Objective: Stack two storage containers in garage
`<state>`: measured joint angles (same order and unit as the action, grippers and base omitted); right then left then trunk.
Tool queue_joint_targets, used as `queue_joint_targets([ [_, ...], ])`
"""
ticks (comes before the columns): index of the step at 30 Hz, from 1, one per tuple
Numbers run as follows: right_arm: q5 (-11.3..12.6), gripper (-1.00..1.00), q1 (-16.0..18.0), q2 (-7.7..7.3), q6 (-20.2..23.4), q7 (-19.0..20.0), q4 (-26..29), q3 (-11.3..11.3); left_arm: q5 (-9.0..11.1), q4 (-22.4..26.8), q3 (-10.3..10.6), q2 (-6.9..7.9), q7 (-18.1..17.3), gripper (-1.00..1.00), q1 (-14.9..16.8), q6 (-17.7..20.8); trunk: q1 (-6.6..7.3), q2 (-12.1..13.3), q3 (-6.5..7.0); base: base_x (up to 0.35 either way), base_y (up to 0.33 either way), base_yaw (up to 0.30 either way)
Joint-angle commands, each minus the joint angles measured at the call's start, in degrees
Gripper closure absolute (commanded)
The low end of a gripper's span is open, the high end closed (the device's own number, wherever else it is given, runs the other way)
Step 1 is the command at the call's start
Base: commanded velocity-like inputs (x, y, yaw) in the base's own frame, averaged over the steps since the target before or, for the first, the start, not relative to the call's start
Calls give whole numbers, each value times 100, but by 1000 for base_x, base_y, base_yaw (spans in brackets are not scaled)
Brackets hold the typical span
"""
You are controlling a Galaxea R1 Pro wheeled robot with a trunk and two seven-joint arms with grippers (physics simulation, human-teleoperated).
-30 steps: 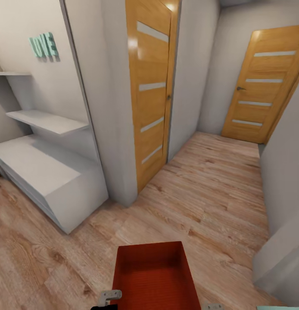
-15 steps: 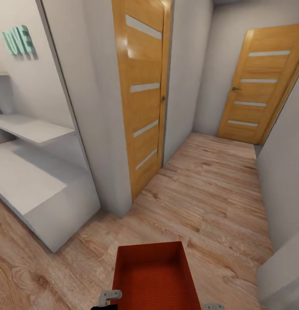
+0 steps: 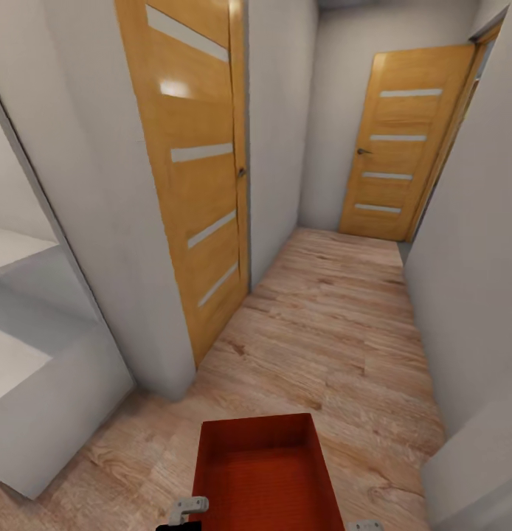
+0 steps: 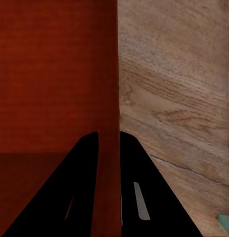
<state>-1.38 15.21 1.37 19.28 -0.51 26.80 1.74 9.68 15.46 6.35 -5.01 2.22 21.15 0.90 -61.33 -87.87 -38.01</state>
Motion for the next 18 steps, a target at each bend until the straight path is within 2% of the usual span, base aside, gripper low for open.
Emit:
queue_joint_targets([
  [1,86,100,0,-5,32,2,-10,81,-9,24,112,114,59,100,2,-197,-3,-2,-5,341,0,-282],
  [6,86,100,0,-5,34,0,-9,81,-9,25,112,114,59,100,2,-202,-3,-2,-5,340,0,-193],
  [18,86,100,0,-5,33,-1,-10,81,-9,27,112,114,59,100,3,-198,-3,-2,-5,339,0,-29],
])
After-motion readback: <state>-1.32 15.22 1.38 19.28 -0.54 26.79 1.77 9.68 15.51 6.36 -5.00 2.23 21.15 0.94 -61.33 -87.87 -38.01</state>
